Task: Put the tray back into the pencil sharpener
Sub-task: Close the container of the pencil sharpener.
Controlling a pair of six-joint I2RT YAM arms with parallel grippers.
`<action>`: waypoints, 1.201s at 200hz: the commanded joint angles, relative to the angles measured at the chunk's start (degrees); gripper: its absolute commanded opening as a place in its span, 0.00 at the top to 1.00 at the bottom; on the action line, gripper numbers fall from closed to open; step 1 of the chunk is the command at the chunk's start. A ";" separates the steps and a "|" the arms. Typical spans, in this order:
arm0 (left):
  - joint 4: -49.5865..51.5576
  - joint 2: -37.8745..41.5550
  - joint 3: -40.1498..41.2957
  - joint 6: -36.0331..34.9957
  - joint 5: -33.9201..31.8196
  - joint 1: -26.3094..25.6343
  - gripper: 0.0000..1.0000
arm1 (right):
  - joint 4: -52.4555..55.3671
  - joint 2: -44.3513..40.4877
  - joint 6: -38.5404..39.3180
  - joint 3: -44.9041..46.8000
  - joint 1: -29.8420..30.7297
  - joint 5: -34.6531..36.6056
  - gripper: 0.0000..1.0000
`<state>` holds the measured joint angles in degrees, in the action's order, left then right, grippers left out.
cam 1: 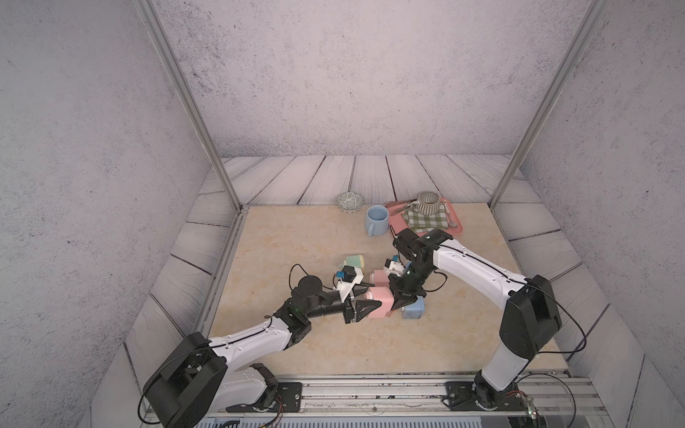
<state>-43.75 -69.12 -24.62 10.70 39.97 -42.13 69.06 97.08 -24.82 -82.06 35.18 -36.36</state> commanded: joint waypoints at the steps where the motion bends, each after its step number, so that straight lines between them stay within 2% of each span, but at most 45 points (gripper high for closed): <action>1: 4.99 0.67 -0.29 -3.07 1.24 -0.43 1.00 | -3.67 -3.31 -1.98 0.12 -0.76 -6.24 0.76; 30: 7.99 2.56 0.18 -5.55 -1.46 -0.08 1.00 | -2.91 -4.39 -1.90 1.79 -2.89 -5.46 0.70; 52: 7.99 3.81 0.74 -5.43 -2.26 0.55 1.00 | -3.49 -6.83 -3.16 4.53 -5.49 -3.30 0.70; 74: 6.77 5.19 0.72 -4.22 -2.93 0.56 1.00 | -3.61 -8.57 -5.18 8.27 -6.79 5.09 0.78; 97: 4.16 6.34 0.58 -1.72 -3.78 0.56 1.00 | -6.20 -8.21 -7.18 10.66 -5.03 5.90 0.83; 130: 2.98 7.49 0.05 -0.33 -4.71 0.56 1.00 | -9.70 -6.44 -8.98 9.63 -2.63 2.52 0.84; 165: 2.53 7.15 -0.25 -0.42 -5.76 0.56 1.00 | -15.73 -5.85 -12.33 7.49 -1.25 -5.78 0.84; 204: 1.32 6.54 -0.22 -0.08 -7.63 0.56 1.00 | -28.57 -7.99 -21.18 12.21 -1.92 -15.23 0.84; 225: 1.85 6.97 0.09 -0.20 -8.19 0.58 1.00 | -25.99 -8.95 -19.07 12.71 -3.82 -13.07 0.80; 240: 2.71 7.57 0.26 -0.59 -8.20 0.56 1.00 | -18.38 -9.93 -13.24 10.65 -5.67 -6.34 0.77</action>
<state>-39.35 -62.61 -24.10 10.17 32.21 -41.54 45.71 90.30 -42.59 -69.45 31.46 -45.69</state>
